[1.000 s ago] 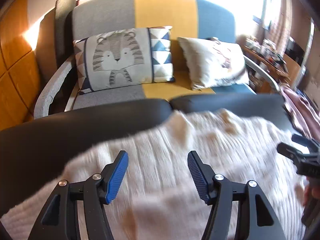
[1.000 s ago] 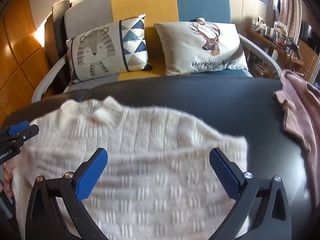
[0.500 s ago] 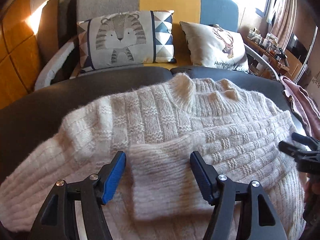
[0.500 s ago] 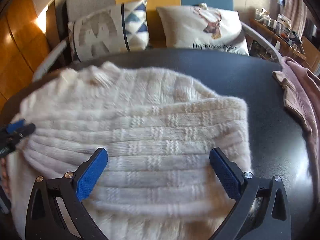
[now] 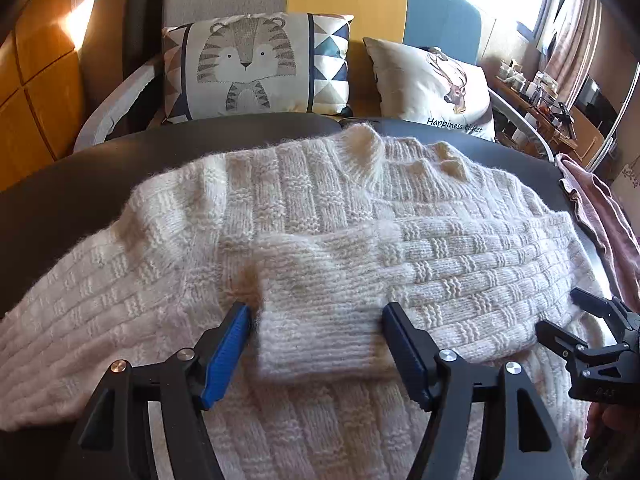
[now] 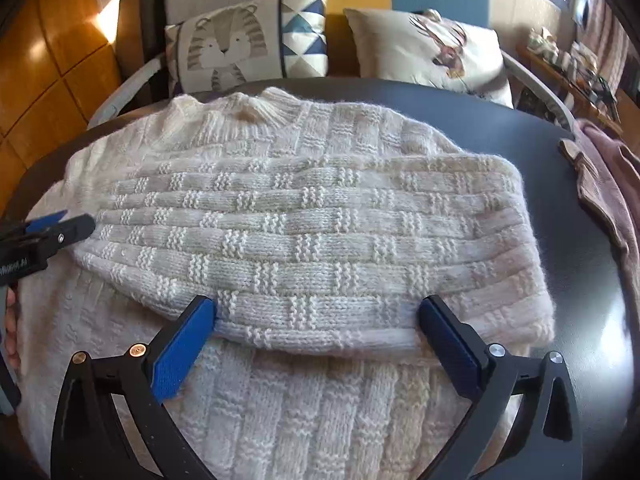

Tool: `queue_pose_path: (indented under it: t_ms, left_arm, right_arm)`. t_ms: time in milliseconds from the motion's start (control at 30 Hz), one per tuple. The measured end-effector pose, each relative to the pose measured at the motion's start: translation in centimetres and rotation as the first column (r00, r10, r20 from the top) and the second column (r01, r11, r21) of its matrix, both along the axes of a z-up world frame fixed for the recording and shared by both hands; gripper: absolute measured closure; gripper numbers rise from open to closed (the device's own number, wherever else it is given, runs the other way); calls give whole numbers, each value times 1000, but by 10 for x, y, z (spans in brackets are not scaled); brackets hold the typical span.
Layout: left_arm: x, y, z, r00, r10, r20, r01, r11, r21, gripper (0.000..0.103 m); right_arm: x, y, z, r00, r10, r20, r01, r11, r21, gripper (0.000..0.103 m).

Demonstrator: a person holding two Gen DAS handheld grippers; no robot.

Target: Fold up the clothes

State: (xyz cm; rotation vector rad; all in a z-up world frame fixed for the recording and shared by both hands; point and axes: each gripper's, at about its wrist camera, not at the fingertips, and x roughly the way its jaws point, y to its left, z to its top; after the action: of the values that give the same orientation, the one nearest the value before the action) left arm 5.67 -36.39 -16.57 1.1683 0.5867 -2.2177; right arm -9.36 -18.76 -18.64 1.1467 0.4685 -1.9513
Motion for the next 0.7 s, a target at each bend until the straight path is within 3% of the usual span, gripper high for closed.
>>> queue_pose_path:
  t_ms: [100, 267, 367, 533, 700]
  left_arm:
    - [7, 9, 8, 1000, -6, -10, 6, 1000, -6, 33]
    - [10, 35, -2, 999, -48, 11, 48, 999, -5, 33]
    - [10, 39, -7, 999, -47, 13, 48, 998, -43, 33]
    - [16, 36, 9, 1000, -30, -6, 30, 999, -23, 33]
    - [37, 51, 15, 999, -37, -16, 37, 999, -23, 33]
  right_arm:
    - [17, -2, 11, 999, 33, 4, -33, 999, -36, 0]
    - [45, -2, -6, 997, 73, -6, -73, 997, 11, 0]
    - [53, 4, -10, 997, 70, -13, -70, 997, 21, 0]
    - [67, 17, 13, 998, 63, 9, -63, 998, -13, 0]
    - [93, 31, -4, 996, 71, 44, -72, 997, 15, 0]
